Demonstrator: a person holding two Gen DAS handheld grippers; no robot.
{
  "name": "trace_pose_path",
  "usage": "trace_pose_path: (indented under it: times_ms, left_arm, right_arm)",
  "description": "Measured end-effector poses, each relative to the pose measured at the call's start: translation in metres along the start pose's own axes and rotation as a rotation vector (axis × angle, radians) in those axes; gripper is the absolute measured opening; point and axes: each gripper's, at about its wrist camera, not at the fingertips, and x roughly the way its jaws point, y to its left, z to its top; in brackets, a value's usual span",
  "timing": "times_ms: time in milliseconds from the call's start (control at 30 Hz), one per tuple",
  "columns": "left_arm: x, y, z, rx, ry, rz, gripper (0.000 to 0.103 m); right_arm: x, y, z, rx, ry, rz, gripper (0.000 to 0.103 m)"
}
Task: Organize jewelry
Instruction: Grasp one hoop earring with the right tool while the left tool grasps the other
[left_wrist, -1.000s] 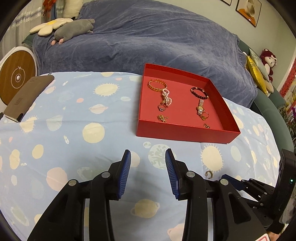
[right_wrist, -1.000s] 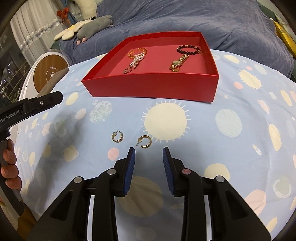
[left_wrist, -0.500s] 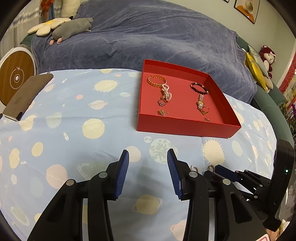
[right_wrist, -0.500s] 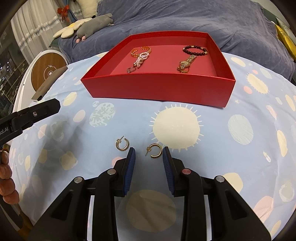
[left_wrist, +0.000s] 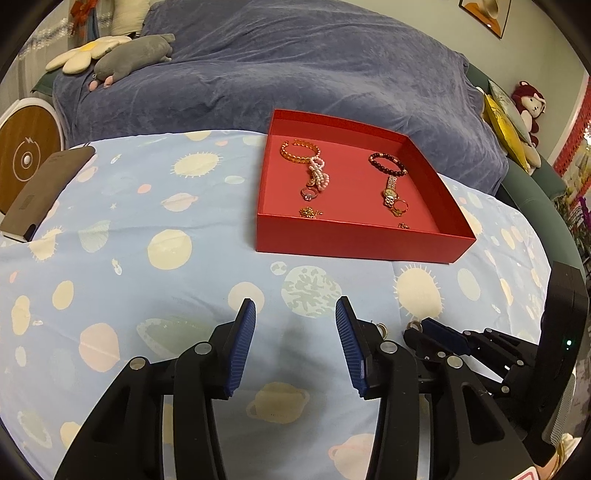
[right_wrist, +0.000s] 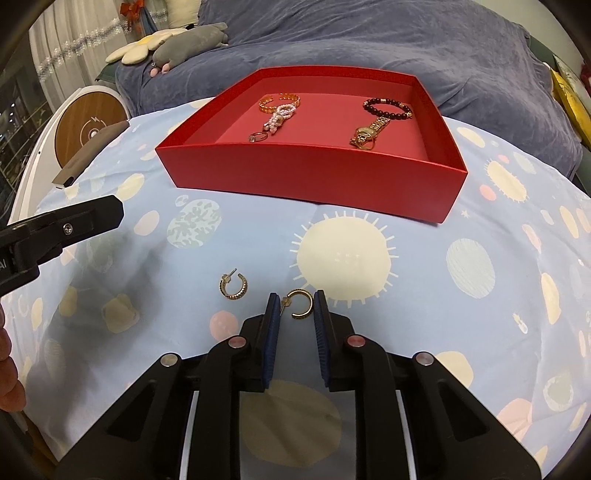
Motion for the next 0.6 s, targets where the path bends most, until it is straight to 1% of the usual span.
trace_pose_path:
  times_ms: [300, 367, 433, 600]
  left_arm:
    - [0.013, -0.022, -0.007, 0.048, 0.029, -0.027, 0.043]
    - [0.017, -0.028, -0.009, 0.062, 0.038, -0.031, 0.045]
    - [0.020, -0.034, -0.011, 0.077, 0.041, -0.035, 0.050]
    - [0.031, -0.049, -0.017, 0.113, 0.058, -0.039, 0.050]
  right_arm:
    - [-0.013, -0.015, -0.002, 0.033, -0.012, 0.007, 0.018]
    - [-0.015, -0.019, -0.002, 0.039, -0.016, 0.005, 0.018]
    - [-0.016, -0.022, -0.003, 0.043, -0.016, 0.004, 0.018]
    - [-0.019, -0.031, -0.007, 0.054, -0.009, 0.000, 0.018]
